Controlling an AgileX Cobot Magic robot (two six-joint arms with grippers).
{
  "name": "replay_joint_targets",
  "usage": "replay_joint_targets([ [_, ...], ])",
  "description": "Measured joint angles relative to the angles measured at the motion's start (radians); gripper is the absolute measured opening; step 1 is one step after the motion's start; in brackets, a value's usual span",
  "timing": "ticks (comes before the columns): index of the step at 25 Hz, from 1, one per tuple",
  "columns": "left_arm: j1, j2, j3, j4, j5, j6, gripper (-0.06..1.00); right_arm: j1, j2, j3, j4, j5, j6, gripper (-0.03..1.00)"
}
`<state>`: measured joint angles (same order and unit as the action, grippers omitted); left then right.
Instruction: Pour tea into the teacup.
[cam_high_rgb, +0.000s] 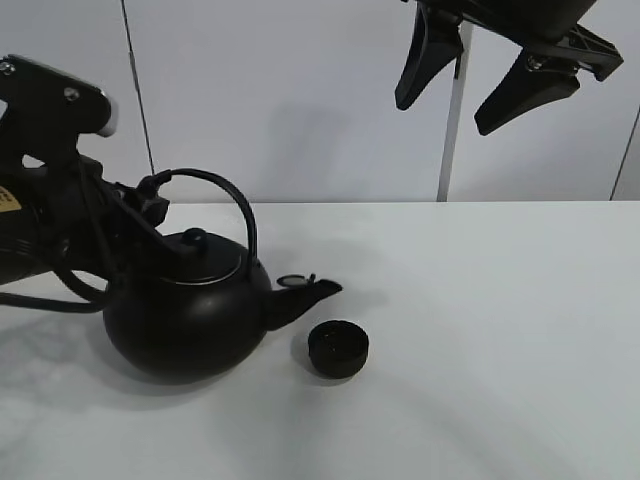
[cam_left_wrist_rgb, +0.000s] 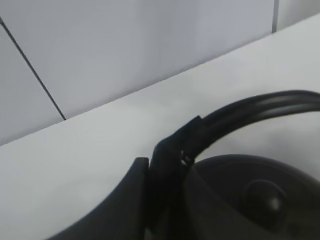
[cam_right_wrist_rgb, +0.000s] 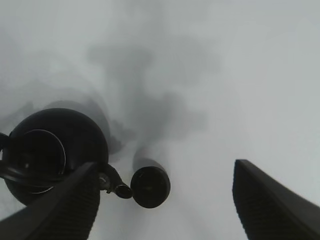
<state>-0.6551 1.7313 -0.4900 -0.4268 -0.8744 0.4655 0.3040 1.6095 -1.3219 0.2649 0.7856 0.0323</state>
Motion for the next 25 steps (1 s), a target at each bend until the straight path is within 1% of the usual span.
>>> replay_joint_targets([
  [3,0.000,0.000,0.014,0.001,-0.057,-0.120,0.11,0.000,0.000,0.000,0.000,0.000,0.000,0.51],
  [5,0.000,0.000,0.029,0.002,-0.089,-0.173,0.11,0.000,0.000,0.000,0.000,0.000,0.000,0.51],
  [7,0.000,0.000,0.051,0.003,-0.116,-0.201,0.11,0.000,0.000,0.000,0.000,0.000,0.000,0.51],
  [10,0.000,0.000,0.086,-0.001,-0.138,-0.226,0.11,0.000,0.000,0.000,0.000,0.000,0.000,0.51],
  [14,0.000,0.000,0.121,-0.002,-0.139,-0.237,0.11,0.000,0.000,0.000,0.000,0.000,0.000,0.51],
  [25,0.003,0.000,0.139,-0.023,-0.144,-0.235,0.11,0.000,0.000,0.000,0.000,0.005,0.000,0.51],
])
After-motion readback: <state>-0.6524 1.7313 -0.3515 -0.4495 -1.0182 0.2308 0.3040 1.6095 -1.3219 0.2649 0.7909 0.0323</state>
